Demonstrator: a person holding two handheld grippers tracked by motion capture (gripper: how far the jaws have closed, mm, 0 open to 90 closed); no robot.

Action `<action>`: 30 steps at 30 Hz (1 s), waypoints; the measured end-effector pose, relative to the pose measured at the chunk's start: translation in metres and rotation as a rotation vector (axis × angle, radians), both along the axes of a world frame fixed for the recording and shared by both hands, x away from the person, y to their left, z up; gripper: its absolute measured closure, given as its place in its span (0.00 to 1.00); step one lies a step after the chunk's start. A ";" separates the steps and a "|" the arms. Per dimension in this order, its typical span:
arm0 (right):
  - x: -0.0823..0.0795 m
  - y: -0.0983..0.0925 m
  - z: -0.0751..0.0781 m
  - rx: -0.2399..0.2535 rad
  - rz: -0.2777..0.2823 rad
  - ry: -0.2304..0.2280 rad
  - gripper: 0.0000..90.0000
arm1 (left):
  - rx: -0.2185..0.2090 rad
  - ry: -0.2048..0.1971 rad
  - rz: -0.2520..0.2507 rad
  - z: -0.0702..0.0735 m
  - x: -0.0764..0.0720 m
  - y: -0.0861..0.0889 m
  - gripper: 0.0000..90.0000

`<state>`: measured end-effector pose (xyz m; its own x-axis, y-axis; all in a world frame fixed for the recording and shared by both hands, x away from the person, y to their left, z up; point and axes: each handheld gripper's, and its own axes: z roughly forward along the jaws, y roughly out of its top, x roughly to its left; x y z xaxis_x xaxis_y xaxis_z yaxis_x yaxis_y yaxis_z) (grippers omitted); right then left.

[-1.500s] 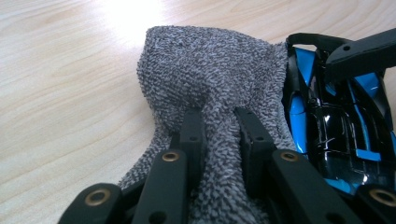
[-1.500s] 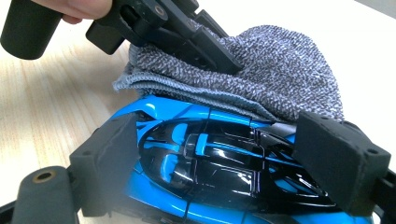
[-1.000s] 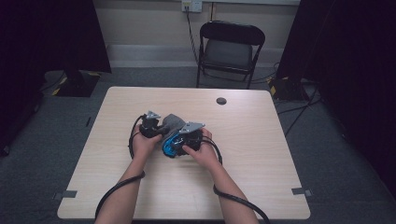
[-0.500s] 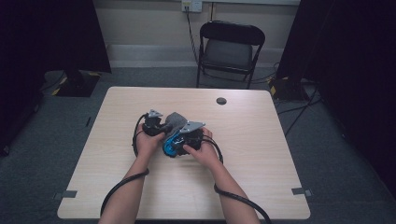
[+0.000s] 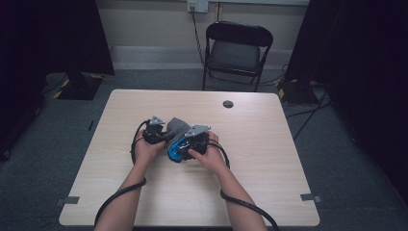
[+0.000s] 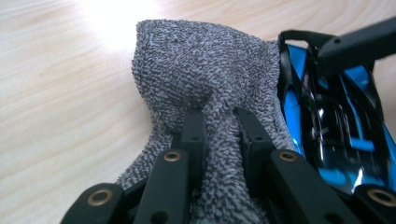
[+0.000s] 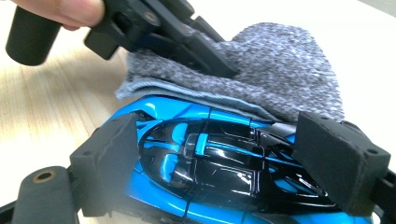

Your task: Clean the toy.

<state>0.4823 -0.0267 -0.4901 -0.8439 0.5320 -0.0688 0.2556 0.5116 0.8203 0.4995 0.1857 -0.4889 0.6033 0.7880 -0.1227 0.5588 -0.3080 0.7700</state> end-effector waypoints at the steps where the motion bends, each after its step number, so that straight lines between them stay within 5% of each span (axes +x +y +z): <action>1: 0.000 0.000 0.000 0.001 0.000 0.000 0.15 | -0.004 0.000 -0.001 0.000 -0.002 0.002 0.84; 30: -0.002 0.002 0.000 0.001 -0.005 -0.003 0.15 | -0.033 0.001 0.014 -0.001 -0.071 0.044 0.84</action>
